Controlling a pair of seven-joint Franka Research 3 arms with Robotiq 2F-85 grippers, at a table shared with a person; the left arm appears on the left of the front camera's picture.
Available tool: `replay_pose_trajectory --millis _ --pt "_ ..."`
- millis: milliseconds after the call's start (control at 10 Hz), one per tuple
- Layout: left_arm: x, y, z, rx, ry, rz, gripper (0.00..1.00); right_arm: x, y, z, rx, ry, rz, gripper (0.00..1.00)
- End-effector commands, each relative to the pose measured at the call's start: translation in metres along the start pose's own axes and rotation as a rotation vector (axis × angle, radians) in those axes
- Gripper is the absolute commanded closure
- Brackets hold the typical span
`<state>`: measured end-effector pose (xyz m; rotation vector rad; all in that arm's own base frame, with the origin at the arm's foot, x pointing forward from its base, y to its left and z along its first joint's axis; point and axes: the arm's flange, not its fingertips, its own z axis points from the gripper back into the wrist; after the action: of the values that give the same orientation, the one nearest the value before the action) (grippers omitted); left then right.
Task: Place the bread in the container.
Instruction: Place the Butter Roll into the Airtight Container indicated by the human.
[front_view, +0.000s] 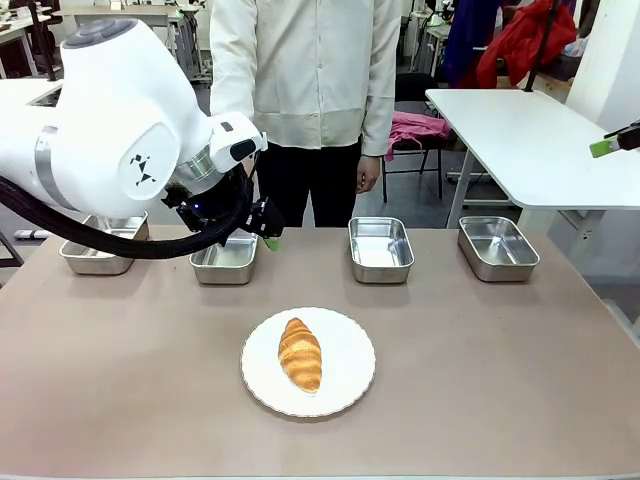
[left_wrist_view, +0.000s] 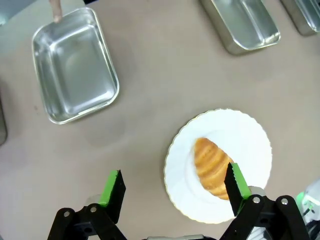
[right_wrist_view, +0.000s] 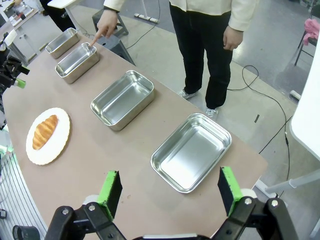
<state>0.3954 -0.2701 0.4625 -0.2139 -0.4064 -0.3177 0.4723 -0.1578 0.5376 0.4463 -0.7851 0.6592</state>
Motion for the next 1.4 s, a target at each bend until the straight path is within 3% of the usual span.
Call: replay_pose_trajectory --millis 0,300,400,600,800,900,1300 --pt "-0.003 0.003 0.014 -0.011 0.034 0.027 0.0 0.0 0.002 0.0 0.005 -0.014 0.004 0.0" --pt "-0.001 0.002 0.005 -0.007 0.021 0.006 0.0 0.0 0.002 0.0 0.005 -0.014 0.004 0.0" --pt "-0.021 -0.008 -0.003 0.067 0.046 0.08 0.0 0.0 0.002 0.0 0.005 -0.014 0.004 0.0" --pt "-0.034 -0.046 -0.025 0.099 0.157 0.203 0.0 0.0 0.002 0.0 0.005 -0.014 0.004 0.0" --pt "-0.049 -0.082 -0.047 0.099 0.307 0.414 0.0 0.0 0.002 0.0 0.005 -0.014 0.004 0.0" --pt "-0.052 -0.087 -0.052 0.129 0.313 0.471 0.0 0.0 0.002 0.0 0.005 -0.014 0.004 0.0" --pt "-0.058 -0.114 -0.082 0.063 0.263 0.414 0.0 0.0 0.002 0.0 0.005 -0.014 0.004 0.0"
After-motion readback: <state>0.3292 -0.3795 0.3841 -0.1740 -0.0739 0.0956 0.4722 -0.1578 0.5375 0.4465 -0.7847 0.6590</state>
